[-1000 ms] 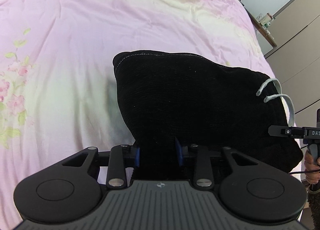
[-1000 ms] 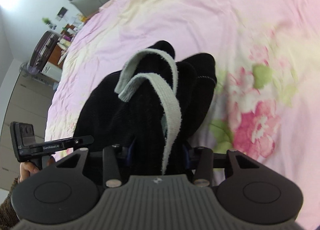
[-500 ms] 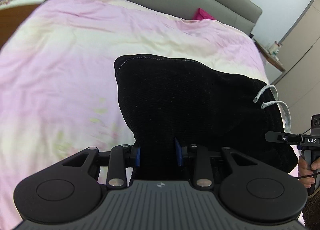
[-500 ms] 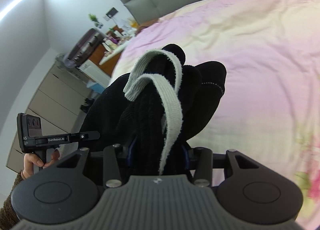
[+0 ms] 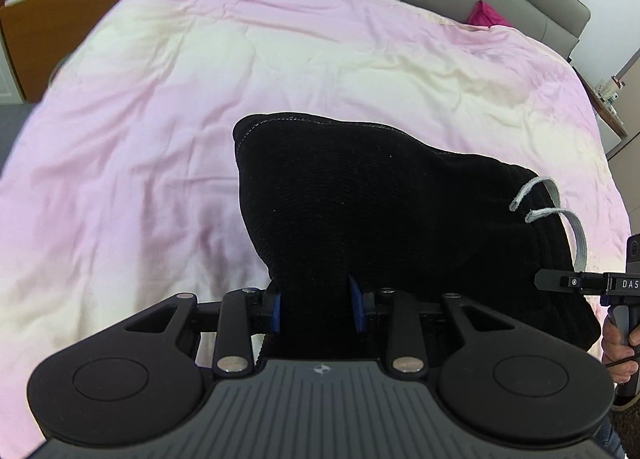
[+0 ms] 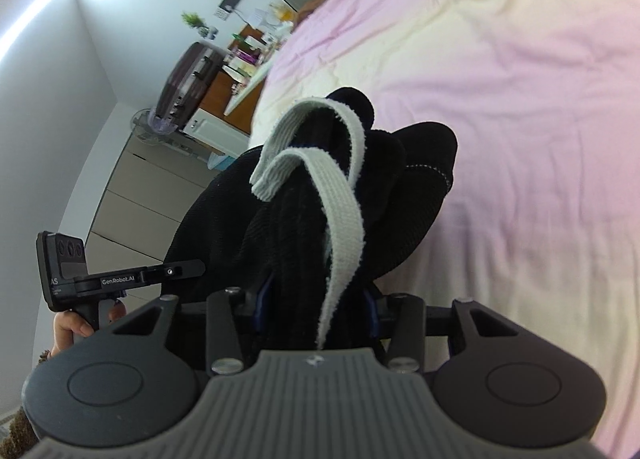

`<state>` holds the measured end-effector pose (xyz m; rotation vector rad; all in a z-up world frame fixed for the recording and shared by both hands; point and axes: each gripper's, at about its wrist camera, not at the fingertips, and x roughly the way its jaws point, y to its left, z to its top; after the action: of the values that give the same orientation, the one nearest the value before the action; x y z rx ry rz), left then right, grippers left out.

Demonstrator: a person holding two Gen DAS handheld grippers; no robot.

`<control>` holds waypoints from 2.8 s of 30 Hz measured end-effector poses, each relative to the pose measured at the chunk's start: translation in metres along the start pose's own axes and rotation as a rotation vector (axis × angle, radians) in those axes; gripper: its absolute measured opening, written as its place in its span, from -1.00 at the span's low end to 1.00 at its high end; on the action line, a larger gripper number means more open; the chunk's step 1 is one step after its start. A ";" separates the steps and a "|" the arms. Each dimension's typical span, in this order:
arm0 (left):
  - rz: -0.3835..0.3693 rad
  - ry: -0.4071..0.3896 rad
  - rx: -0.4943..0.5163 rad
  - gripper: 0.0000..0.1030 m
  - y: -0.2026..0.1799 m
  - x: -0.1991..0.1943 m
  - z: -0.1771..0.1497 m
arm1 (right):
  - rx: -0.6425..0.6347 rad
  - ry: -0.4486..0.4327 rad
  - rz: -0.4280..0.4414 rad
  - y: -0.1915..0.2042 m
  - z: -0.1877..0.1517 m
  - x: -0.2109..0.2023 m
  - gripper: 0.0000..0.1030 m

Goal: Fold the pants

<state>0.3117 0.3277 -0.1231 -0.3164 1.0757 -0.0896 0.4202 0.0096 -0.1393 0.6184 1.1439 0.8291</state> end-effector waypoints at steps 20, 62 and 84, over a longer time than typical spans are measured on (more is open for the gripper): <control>0.084 -0.076 0.133 0.05 -0.001 0.005 -0.046 | -0.116 -0.070 -0.285 -0.026 -0.030 0.030 0.14; 0.075 -0.104 0.063 -0.41 0.033 0.094 0.023 | -0.426 -0.121 -0.561 -0.024 0.027 0.104 -0.65; 0.369 -0.582 0.300 0.57 -0.142 -0.228 -0.096 | -0.622 -0.507 -0.451 0.165 -0.105 -0.117 0.84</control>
<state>0.1304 0.2236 0.0715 0.1308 0.5163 0.1638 0.2575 0.0069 0.0204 0.0288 0.4827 0.5449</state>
